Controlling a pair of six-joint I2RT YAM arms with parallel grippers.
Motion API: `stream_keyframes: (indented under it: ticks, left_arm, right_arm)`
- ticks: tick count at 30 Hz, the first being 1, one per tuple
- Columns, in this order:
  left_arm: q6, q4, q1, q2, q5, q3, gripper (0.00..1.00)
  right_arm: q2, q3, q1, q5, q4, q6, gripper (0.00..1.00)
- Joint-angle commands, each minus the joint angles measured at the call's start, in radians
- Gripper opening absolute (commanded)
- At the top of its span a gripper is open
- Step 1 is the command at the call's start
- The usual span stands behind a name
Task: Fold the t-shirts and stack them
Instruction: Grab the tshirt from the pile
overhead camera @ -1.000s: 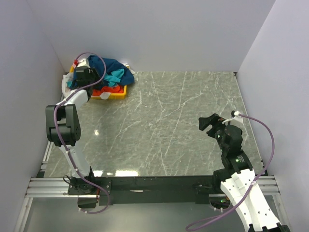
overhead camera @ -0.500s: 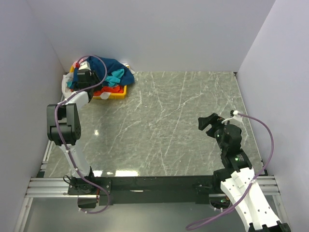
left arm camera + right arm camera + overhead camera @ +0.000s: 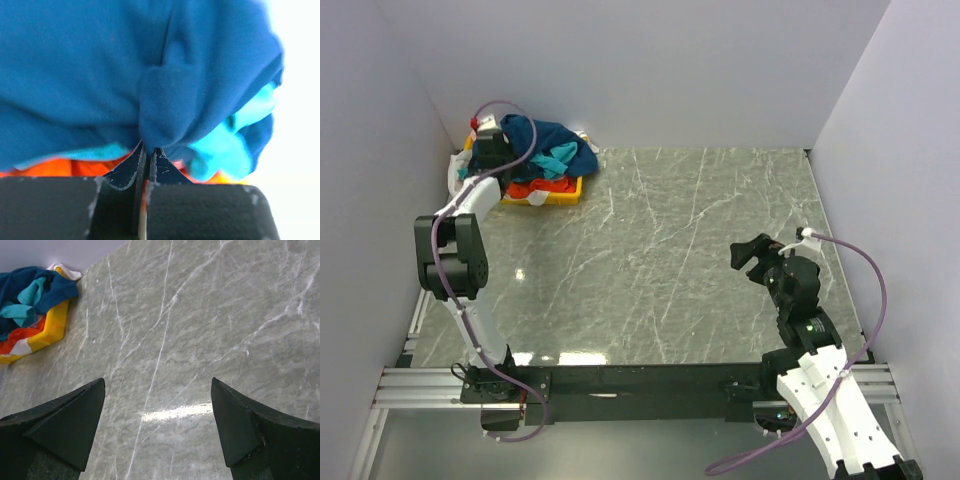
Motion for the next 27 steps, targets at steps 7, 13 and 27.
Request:
stream_keyframes:
  ticks: [7, 13, 27]
  left_arm:
    - [0.063, -0.265, -0.002, -0.009, -0.102, 0.656, 0.00]
    - [0.135, -0.322, -0.002, 0.128, -0.060, 0.960, 0.00]
    - [0.187, -0.121, 0.002, 0.116, -0.085, 0.980, 0.00]
  right_arm:
    - [0.049, 0.151, -0.003, 0.010, -0.041, -0.041, 0.92]
    - [0.080, 0.194, -0.003, 0.018, -0.044, -0.041, 0.92]
    - [0.147, 0.254, -0.003, -0.021, -0.050, -0.022, 0.92]
